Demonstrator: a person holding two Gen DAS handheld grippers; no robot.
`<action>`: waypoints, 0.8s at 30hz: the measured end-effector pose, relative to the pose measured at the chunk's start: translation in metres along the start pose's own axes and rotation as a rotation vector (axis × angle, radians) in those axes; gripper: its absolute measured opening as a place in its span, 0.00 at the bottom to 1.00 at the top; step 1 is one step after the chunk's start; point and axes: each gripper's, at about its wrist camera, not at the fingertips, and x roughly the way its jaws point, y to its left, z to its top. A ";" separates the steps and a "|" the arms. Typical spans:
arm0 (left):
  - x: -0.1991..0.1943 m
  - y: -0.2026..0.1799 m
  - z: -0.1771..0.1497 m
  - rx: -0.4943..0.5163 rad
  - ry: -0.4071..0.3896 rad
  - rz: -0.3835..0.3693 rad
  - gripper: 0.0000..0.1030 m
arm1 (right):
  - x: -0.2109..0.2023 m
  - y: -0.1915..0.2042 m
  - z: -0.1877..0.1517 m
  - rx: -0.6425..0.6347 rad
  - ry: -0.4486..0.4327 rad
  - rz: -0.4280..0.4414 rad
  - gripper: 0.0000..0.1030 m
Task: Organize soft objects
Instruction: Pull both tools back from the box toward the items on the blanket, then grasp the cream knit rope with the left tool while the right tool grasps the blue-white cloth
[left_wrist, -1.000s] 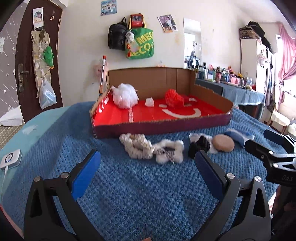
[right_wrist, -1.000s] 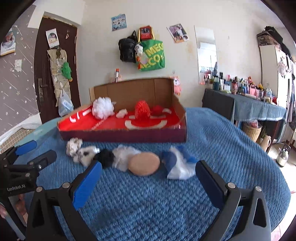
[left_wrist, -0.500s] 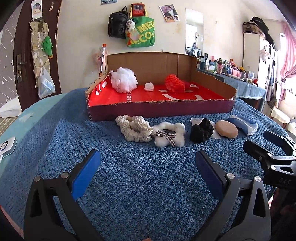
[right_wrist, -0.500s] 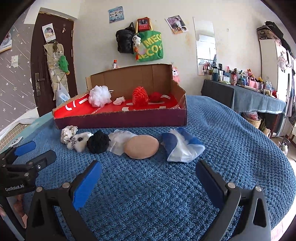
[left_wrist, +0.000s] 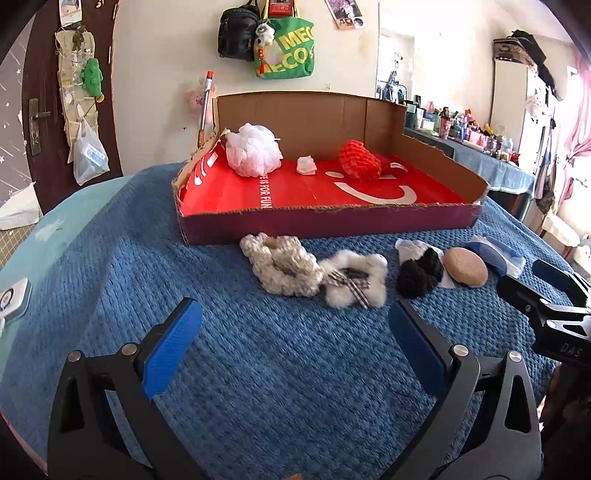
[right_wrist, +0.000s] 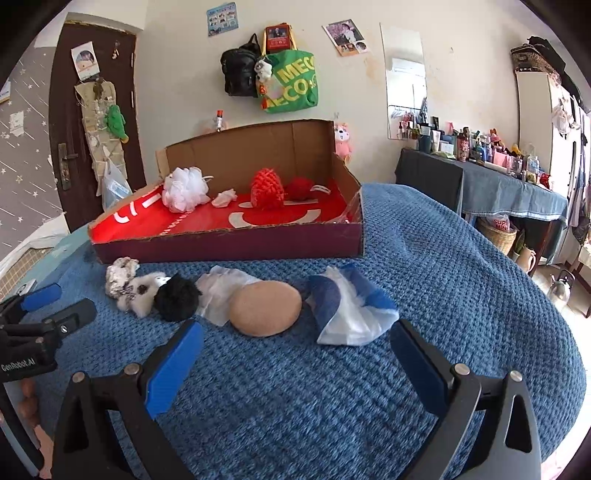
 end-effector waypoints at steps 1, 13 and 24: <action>0.002 0.001 0.003 0.000 0.006 0.002 1.00 | 0.002 -0.001 0.002 -0.001 0.007 -0.007 1.00; 0.035 0.019 0.044 0.014 0.092 -0.011 1.00 | 0.027 -0.031 0.031 0.014 0.125 -0.100 1.00; 0.080 0.027 0.058 0.040 0.212 -0.006 0.95 | 0.057 -0.042 0.034 -0.055 0.284 -0.058 0.98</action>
